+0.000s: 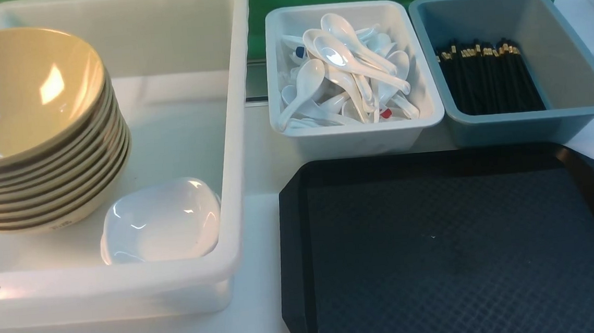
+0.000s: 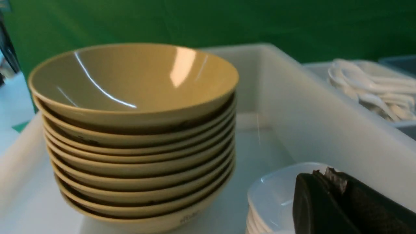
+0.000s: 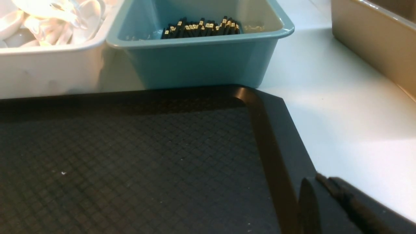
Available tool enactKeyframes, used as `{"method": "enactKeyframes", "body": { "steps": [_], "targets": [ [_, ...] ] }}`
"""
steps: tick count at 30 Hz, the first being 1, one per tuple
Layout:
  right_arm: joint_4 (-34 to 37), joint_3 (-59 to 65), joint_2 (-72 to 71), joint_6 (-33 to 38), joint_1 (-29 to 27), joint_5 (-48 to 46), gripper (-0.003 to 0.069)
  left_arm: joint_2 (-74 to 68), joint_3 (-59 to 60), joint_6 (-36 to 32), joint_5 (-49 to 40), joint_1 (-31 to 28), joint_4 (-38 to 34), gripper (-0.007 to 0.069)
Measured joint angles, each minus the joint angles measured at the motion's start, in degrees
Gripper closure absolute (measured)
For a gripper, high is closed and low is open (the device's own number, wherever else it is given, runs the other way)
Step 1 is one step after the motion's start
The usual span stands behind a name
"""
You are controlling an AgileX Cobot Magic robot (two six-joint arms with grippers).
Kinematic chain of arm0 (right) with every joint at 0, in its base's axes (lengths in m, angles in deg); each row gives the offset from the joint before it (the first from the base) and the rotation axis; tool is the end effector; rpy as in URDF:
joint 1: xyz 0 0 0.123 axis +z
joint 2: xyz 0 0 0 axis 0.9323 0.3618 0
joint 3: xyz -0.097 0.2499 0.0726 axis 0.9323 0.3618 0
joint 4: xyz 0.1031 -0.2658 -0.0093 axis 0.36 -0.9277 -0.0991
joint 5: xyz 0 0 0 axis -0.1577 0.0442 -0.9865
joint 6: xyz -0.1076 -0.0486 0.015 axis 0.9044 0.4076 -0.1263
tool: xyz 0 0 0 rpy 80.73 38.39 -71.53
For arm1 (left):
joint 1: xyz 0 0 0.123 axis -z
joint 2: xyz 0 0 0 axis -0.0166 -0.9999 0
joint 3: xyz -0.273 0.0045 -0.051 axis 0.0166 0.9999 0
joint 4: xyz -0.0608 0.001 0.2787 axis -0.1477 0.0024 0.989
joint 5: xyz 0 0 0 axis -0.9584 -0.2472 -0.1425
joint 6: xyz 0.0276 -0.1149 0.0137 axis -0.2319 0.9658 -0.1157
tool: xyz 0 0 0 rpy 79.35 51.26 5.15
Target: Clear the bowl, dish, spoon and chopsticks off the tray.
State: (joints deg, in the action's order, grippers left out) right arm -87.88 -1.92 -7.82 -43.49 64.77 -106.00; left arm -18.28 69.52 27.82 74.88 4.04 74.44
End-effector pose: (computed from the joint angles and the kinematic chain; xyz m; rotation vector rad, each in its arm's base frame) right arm 0.1219 -0.0122 0.1683 0.1738 1.8096 -0.0071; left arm 0.1194 -0.0106 0.2317 0.0951 1.5673 -0.0435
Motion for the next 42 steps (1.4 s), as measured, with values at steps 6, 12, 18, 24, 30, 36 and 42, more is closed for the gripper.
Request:
{"method": "enactKeyframes", "body": {
  "steps": [6, 12, 18, 24, 30, 36, 42],
  "targets": [
    [0.00, 0.00, -0.04, 0.00, 0.00, -0.04, 0.0624, 0.39, 6.77, -0.51, 3.99, -5.54, -0.44, 0.0636],
    [0.00, 0.00, -0.04, 0.00, 0.00, -0.04, 0.0623, 0.49, 6.83, -0.51, -6.60, -5.88, -1.75, 0.0636],
    [0.00, 0.00, -0.04, 0.00, 0.00, -0.04, 0.0620, 0.49, 6.83, -0.51, -6.94, -5.88, -2.24, 0.0636],
    [0.00, 0.00, -0.04, 0.00, 0.00, -0.04, 0.0616, 0.49, 6.83, -0.52, -6.94, -5.88, -2.37, 0.0636],
    [0.00, 0.00, -0.04, 0.00, 0.00, -0.04, 0.0614, 0.49, 6.83, -0.52, -6.98, -5.88, -2.37, 0.0636],
    [0.00, 0.00, -0.04, 0.00, 0.00, -0.04, 0.0614, 0.49, 6.83, -0.52, -6.98, -5.88, -2.37, 0.0636],
    [0.00, 0.00, -0.04, 0.00, 0.00, -0.04, 0.0614, 0.49, 6.83, -0.52, -6.98, -5.88, -2.37, 0.0636]
  ]
}}
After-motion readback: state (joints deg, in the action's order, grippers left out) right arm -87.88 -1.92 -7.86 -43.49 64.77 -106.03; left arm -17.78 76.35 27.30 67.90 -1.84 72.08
